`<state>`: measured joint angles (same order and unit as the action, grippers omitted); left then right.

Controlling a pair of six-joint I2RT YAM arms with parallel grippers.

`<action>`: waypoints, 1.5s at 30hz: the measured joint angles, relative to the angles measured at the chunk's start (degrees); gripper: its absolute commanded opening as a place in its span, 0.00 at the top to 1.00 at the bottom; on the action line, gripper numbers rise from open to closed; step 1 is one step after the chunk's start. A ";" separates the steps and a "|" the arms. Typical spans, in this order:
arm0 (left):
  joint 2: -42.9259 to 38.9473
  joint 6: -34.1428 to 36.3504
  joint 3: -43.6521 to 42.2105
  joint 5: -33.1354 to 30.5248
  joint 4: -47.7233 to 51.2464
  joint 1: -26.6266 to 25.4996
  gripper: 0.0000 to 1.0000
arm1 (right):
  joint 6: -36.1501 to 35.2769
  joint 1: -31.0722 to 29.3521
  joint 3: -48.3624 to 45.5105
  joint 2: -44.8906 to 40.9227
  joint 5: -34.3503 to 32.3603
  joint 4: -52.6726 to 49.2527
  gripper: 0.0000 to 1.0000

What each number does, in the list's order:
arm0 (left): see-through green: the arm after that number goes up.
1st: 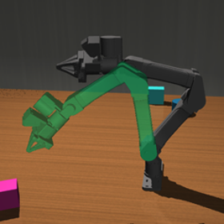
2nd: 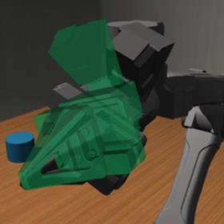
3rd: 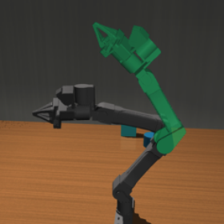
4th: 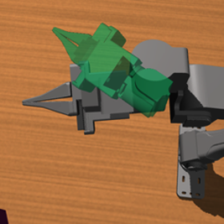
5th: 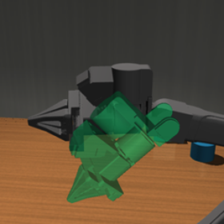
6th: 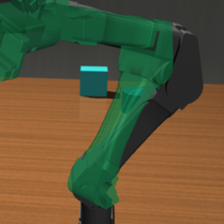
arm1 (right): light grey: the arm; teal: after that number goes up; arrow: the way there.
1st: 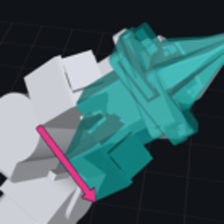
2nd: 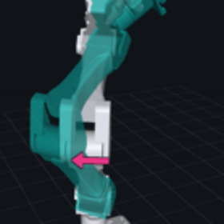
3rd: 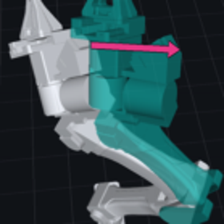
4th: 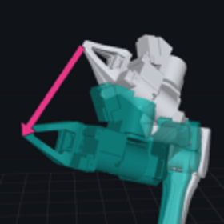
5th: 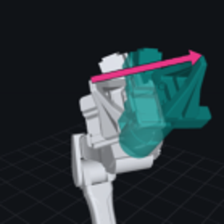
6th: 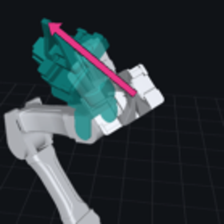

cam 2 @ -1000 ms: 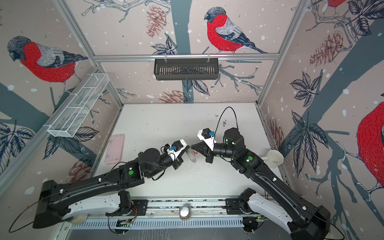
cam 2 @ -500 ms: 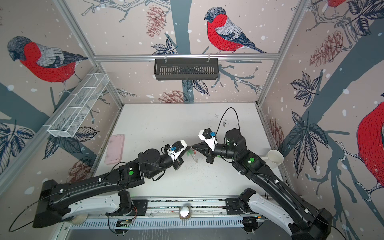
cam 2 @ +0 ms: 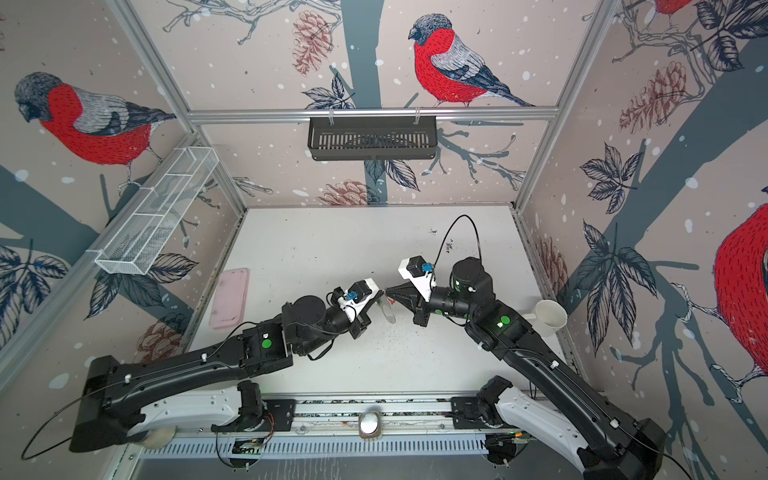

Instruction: Put the keys on the keyring

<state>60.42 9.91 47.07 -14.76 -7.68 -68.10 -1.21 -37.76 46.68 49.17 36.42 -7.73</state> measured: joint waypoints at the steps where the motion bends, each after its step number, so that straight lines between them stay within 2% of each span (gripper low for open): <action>1: 0.00 0.02 0.00 -0.04 0.00 -0.04 1.00 | 0.02 0.00 0.00 0.00 -0.02 -0.04 1.00; 24: -0.81 0.63 -0.11 0.02 0.20 -0.72 1.00 | 1.27 1.44 -0.20 -1.16 -0.44 -0.37 1.00; 45: -5.68 1.66 -4.90 1.77 -2.78 -0.87 1.00 | 1.81 1.62 -1.11 -1.01 1.79 0.96 1.00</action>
<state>54.74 11.57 42.17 -12.99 -10.46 -68.97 0.60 -36.14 45.56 48.16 38.22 -6.76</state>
